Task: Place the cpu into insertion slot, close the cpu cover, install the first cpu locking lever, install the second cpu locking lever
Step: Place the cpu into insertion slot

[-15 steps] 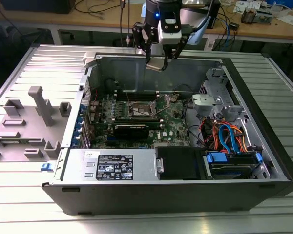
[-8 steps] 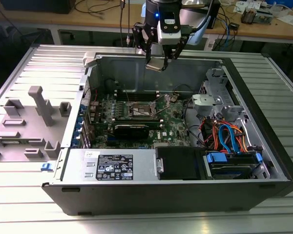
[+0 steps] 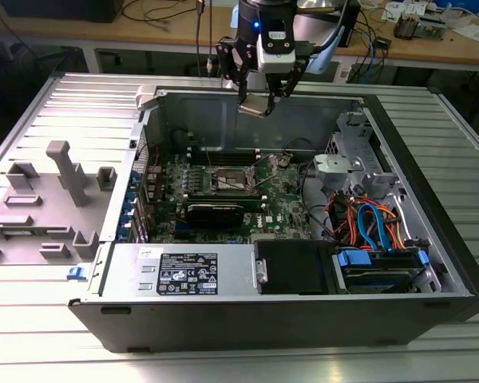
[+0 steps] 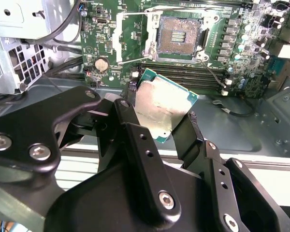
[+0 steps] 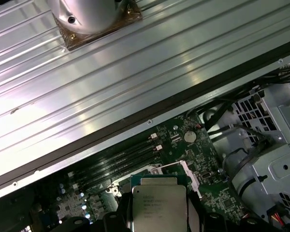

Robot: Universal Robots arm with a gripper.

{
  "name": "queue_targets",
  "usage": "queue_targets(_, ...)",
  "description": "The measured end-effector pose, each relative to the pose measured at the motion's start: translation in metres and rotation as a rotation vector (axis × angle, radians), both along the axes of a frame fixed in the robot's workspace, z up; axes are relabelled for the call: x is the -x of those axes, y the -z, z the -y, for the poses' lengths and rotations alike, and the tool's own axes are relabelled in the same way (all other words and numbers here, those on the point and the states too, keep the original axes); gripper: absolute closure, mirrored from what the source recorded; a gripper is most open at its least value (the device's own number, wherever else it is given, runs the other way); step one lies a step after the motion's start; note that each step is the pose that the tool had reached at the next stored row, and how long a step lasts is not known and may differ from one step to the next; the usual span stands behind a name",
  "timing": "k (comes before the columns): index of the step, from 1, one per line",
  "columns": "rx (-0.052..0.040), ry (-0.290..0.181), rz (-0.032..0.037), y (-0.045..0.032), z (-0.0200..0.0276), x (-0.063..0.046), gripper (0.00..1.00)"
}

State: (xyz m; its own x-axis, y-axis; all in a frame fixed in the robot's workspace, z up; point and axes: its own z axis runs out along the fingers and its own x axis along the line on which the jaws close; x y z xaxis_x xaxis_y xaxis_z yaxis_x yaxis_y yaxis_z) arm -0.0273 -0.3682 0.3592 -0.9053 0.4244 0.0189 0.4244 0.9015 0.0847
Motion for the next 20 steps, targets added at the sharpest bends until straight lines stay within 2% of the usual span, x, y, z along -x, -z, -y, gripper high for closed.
queue_targets(20,-0.0001,0.029,0.0,0.0,0.0,0.0,0.45)
